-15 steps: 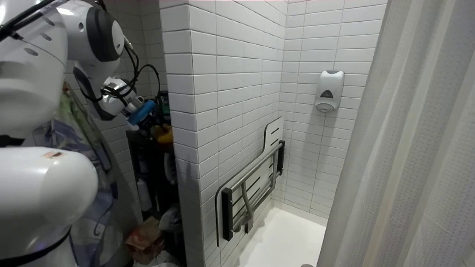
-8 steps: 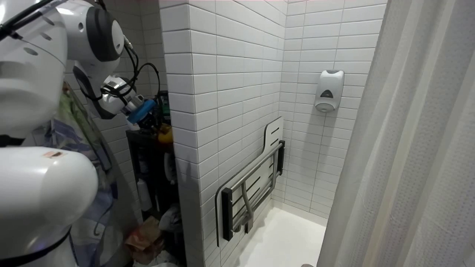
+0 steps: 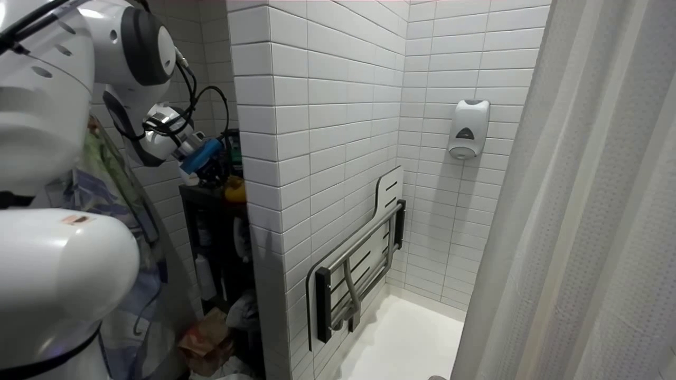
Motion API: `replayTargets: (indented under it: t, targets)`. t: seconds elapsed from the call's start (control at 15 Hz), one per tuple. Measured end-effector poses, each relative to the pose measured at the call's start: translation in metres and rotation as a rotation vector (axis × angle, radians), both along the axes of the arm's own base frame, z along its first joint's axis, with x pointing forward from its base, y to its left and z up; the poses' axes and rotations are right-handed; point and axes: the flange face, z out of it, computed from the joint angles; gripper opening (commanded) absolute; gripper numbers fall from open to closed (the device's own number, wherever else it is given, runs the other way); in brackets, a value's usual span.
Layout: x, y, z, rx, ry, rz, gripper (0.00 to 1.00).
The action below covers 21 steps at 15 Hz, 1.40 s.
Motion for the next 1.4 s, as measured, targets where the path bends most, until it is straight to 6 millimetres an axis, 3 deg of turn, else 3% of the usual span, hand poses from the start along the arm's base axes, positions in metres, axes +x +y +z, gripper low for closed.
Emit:
replayTargets:
  t: [0.27, 0.6, 1.4]
  targets:
    - [0.003, -0.004, 0.027, 0.058, -0.021, -0.026, 0.01]
    - [-0.004, -0.013, 0.062, 0.272, 0.033, -0.005, 0.01]
    - [-0.037, -0.056, 0.096, 0.597, 0.108, 0.059, 0.01]
